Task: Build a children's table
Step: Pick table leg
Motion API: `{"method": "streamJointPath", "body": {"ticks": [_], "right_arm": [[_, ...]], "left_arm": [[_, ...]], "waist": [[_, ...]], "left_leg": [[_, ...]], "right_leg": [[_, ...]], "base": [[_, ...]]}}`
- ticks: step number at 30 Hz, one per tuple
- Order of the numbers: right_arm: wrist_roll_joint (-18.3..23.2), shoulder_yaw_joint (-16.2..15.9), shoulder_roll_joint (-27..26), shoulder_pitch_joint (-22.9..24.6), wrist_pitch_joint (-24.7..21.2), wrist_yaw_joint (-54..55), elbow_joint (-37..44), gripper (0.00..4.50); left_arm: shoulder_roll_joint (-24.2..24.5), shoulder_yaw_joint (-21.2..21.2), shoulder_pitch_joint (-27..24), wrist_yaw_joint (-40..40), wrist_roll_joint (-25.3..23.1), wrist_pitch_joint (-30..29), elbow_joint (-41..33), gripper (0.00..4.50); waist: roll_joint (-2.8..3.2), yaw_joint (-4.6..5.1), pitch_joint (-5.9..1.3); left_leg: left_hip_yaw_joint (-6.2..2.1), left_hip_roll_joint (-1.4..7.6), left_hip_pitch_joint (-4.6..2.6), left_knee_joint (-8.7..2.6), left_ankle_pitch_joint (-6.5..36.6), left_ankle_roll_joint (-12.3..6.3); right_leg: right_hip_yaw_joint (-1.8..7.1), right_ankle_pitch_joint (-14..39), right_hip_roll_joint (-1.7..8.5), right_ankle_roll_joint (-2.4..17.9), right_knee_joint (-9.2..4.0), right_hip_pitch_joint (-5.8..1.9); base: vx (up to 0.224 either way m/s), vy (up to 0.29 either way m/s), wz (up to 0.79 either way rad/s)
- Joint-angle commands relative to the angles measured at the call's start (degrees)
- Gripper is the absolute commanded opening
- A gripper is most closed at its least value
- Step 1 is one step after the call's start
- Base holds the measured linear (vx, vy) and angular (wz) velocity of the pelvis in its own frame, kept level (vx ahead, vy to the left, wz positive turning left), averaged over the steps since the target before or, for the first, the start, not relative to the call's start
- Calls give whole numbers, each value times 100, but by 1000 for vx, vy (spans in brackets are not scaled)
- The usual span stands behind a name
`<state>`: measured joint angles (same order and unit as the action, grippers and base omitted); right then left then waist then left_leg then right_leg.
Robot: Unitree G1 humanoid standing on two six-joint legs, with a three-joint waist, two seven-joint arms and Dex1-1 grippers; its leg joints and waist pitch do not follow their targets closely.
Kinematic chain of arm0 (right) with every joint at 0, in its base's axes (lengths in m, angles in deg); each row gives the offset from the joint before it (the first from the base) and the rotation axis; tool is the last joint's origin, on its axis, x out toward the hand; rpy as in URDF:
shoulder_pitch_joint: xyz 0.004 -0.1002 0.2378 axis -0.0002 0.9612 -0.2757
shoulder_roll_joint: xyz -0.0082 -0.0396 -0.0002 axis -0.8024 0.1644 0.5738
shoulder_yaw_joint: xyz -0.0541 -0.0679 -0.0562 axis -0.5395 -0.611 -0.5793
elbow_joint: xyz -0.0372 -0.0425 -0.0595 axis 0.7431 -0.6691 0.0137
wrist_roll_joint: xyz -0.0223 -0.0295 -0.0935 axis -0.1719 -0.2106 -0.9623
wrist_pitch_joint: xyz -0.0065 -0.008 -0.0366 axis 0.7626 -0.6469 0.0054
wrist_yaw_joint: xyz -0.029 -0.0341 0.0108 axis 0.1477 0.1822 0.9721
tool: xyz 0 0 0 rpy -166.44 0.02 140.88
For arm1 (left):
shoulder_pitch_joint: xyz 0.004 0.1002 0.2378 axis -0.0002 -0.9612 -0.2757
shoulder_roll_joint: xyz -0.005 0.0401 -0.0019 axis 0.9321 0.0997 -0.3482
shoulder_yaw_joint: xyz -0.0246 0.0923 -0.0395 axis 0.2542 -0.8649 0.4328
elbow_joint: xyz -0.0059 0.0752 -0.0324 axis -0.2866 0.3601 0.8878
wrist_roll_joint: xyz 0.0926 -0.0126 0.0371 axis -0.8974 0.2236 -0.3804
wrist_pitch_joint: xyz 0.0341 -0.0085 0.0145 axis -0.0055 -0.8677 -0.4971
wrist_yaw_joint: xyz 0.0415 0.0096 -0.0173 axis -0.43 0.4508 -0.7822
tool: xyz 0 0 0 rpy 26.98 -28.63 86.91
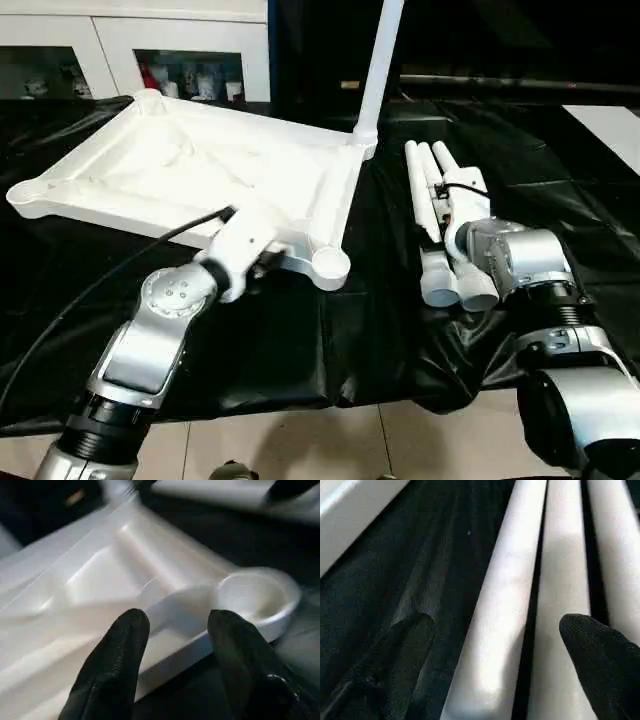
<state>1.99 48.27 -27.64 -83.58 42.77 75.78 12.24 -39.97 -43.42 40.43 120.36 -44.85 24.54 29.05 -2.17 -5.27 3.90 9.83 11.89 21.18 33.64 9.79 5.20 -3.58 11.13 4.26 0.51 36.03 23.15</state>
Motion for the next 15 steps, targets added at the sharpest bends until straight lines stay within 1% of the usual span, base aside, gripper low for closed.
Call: {"method": "streamJointPath", "body": {"ticks": [1,3,6,7,10,13,15], "right_arm": [[-62,-21,30,-87,-138,18,-100,445],[9,17,-17,-154,-185,-16,-282,445],[-7,-32,-25,-194,-221,7,-453,445],[32,-9,-41,-206,-245,-7,-525,445],[192,91,-101,-244,-207,-123,-698,445],[275,162,-166,-289,-123,-176,-832,445],[272,152,-178,-326,-71,-186,-914,445]], "left_arm": [[31,-128,45,237,171,-22,-198,239],[35,-180,53,347,275,-92,-285,239],[46,-192,48,382,283,-82,-298,239],[49,-190,40,394,291,-73,-304,239],[78,-190,17,517,361,-76,-365,239],[118,-197,20,560,409,-118,-428,239],[142,-202,31,560,426,-130,-442,239]], "waist": [[49,-4,-440],[37,7,-436],[46,18,-432],[40,20,-433],[47,16,-434],[32,13,-444],[44,7,-445]], "left_leg": [[21,71,-60,-354,797,207],[22,69,-56,-356,832,216],[19,72,-66,-358,928,251],[21,71,-67,-358,930,251],[19,74,-70,-358,939,248],[18,81,-64,-357,871,235],[24,81,-73,-351,852,228]], "right_leg": [[253,338,304,1162,-345,-306],[252,418,299,1123,-349,-310],[253,595,302,1087,-364,-299],[253,591,298,1078,-367,-301],[252,609,302,1066,-366,-296],[250,483,307,1114,-345,-306],[249,439,300,1149,-344,-295]], "base": [[0,0,0],[0,0,0],[0,0,0],[0,0,0],[0,0,0],[0,0,0],[0,0,0]]}}
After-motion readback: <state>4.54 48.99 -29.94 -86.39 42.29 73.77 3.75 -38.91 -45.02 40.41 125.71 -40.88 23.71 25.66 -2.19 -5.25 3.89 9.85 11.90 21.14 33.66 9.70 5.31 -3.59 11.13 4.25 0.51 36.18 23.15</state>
